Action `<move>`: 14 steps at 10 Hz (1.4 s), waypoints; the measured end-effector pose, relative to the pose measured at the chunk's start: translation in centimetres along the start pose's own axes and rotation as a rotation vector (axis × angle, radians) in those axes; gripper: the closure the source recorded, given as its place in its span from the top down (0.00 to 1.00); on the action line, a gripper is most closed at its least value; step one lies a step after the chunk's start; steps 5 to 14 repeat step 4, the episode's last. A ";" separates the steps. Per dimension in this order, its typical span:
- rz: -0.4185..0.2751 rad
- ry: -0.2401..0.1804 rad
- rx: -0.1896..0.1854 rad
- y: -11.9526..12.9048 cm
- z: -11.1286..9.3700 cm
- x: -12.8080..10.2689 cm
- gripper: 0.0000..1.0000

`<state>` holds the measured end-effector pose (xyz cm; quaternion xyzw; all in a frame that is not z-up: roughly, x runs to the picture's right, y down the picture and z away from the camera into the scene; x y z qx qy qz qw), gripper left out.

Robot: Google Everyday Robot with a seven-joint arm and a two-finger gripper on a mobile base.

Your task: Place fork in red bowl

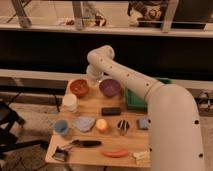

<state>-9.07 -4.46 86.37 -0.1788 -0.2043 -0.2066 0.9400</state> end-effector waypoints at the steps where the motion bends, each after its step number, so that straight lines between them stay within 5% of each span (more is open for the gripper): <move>1: -0.008 -0.006 0.005 -0.4 0.3 -0.2 0.00; 14: -0.037 -0.015 0.028 -1.0 1.2 -0.6 0.00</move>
